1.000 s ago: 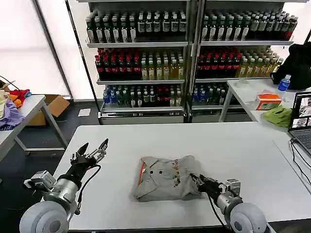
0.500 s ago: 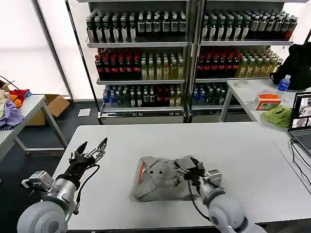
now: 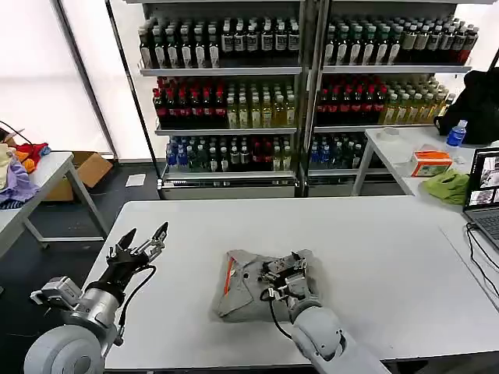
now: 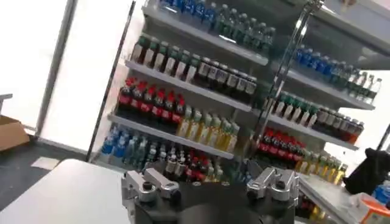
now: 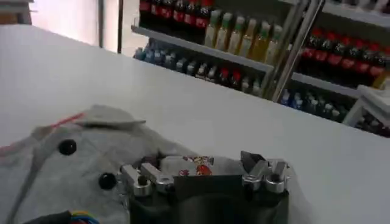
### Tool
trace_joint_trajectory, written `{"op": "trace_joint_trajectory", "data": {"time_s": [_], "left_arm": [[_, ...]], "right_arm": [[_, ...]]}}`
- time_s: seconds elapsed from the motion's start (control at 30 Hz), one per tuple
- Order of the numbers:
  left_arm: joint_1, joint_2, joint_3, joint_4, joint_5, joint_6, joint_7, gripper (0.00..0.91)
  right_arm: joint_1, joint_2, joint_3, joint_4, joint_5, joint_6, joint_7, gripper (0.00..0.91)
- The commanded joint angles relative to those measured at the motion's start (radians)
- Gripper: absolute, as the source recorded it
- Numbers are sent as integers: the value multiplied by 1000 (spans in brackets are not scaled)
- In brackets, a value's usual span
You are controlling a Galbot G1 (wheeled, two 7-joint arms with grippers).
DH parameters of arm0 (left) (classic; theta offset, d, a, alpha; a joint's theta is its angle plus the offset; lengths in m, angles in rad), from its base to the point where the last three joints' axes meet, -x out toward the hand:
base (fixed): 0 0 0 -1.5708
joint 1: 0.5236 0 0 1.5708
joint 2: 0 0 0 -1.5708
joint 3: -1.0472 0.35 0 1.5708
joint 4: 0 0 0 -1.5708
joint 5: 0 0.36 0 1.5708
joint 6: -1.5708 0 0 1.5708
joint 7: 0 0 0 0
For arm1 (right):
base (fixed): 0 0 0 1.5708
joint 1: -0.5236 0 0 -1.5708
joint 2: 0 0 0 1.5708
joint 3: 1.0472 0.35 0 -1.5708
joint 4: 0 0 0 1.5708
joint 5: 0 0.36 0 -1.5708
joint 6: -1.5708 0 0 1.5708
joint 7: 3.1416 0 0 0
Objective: Fold and organize the clothes.
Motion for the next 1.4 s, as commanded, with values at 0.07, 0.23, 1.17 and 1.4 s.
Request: {"op": "trace_joint_trajectory", "data": {"time_s": [0.07, 0.23, 1.17, 1.4], "left_arm": [[0, 5, -5, 16, -2, -11, 11, 907], [5, 12, -6, 25, -4, -17, 22, 907], [231, -165, 43, 59, 553, -332, 317, 907], [256, -242, 34, 17, 607, -383, 394, 907]], "right_arm": [[-9, 2, -15, -6, -53, 158, -6, 907], [2, -44, 64, 198, 47, 314, -42, 907], [-749, -64, 833, 287, 277, 651, -471, 907], [-753, -42, 802, 313, 244, 656, -466, 907]]}}
